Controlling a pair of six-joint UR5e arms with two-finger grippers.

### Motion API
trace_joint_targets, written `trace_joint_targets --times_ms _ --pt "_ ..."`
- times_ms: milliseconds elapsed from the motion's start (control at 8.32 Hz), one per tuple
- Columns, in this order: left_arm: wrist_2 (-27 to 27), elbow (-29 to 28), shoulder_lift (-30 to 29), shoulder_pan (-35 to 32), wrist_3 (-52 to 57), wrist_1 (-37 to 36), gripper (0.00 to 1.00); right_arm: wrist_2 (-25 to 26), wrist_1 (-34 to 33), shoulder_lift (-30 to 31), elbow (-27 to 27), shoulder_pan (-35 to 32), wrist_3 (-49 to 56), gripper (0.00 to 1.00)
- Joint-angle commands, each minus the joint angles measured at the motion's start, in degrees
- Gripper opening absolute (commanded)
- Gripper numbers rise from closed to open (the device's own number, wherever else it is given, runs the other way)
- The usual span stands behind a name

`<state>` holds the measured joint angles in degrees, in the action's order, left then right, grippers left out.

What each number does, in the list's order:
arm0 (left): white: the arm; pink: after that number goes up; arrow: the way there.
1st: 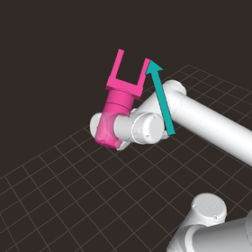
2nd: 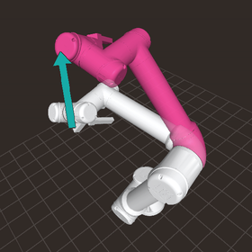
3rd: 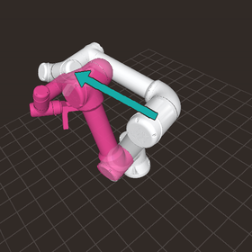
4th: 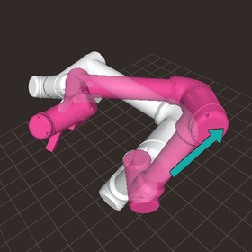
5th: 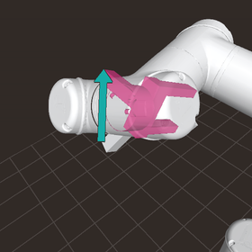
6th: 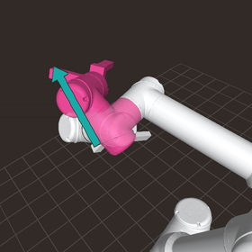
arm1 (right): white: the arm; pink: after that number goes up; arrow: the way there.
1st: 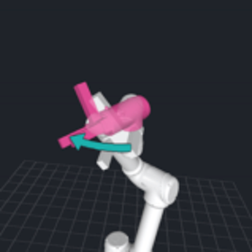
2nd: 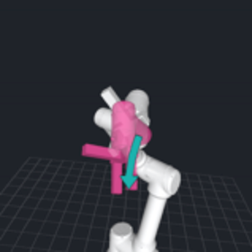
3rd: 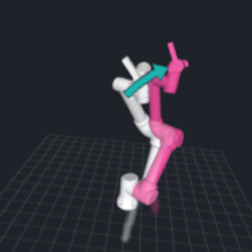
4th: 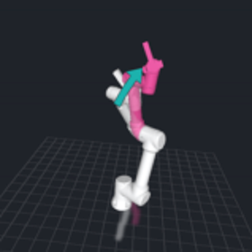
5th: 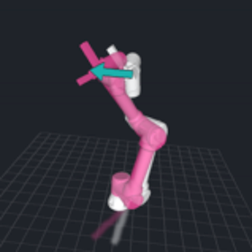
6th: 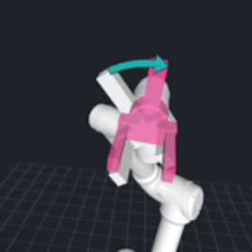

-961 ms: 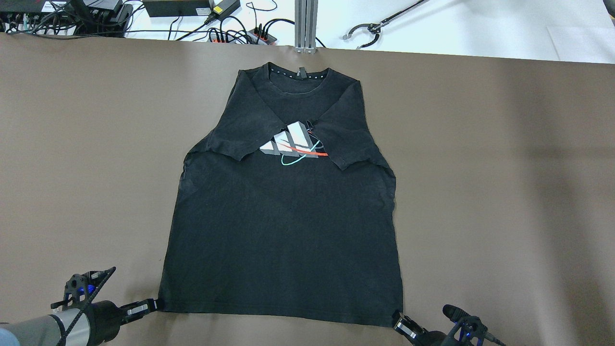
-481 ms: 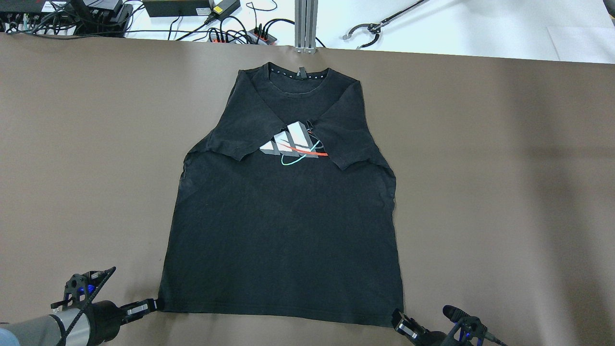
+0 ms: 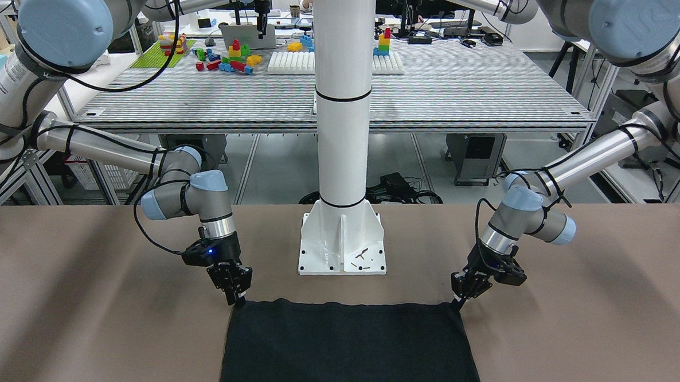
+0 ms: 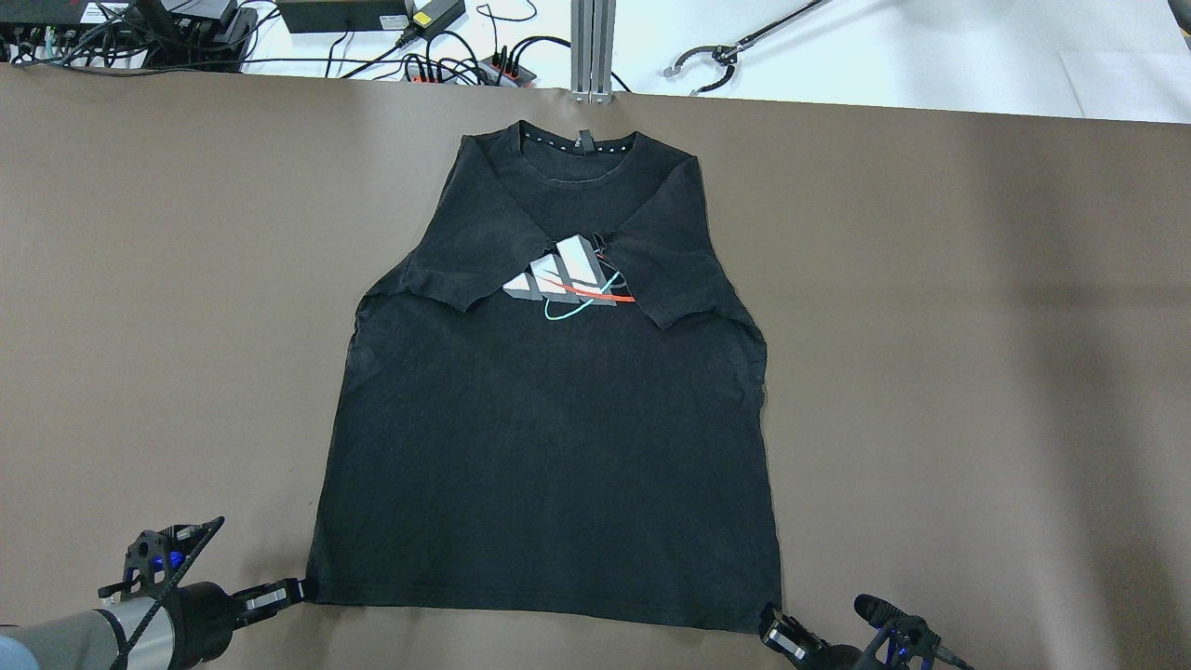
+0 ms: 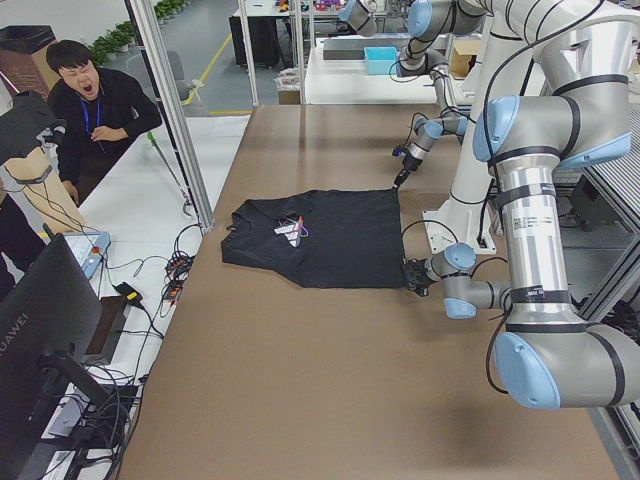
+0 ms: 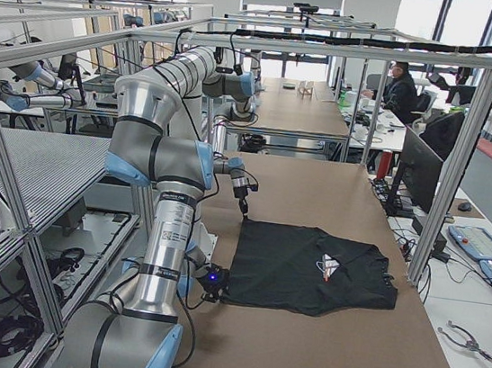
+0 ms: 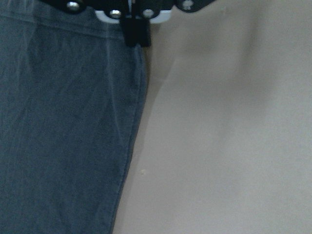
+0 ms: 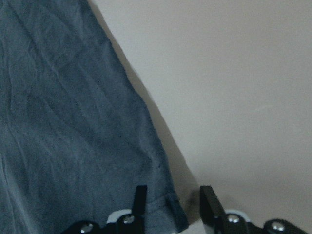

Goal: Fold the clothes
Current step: 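Close both grippers on the hem corners nearest the robot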

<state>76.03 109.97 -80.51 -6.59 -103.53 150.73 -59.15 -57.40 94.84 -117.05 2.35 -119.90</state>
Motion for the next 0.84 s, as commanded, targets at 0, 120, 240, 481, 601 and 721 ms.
trace_joint_targets --times_ms 0,120,240,481,601,721 --pt "0.00 -0.02 0.00 0.00 0.00 0.00 0.00 0.00 -0.17 -0.09 -0.02 0.20 -0.15 0.12" --pt "0.00 0.07 0.00 0.08 0.00 0.00 0.00 0.09 -0.26 -0.09 -0.11 0.54 -0.15 0.00" --pt "0.09 0.33 0.00 0.00 0.00 0.00 0.00 0.00 -0.26 -0.44 -0.46 0.55 -0.15 0.00" --pt "0.52 1.99 0.17 -0.62 0.35 -0.09 0.00 0.00 -0.26 -0.62 -1.51 0.20 0.28 0.00" --pt "1.92 4.70 0.52 -1.40 0.70 -1.31 0.00 -0.35 -0.61 -0.18 -4.39 -0.33 1.07 0.00" --pt "5.76 8.47 -0.17 -4.54 0.96 -7.67 0.00 -1.14 -1.83 -0.18 -7.72 -1.46 4.90 0.00"
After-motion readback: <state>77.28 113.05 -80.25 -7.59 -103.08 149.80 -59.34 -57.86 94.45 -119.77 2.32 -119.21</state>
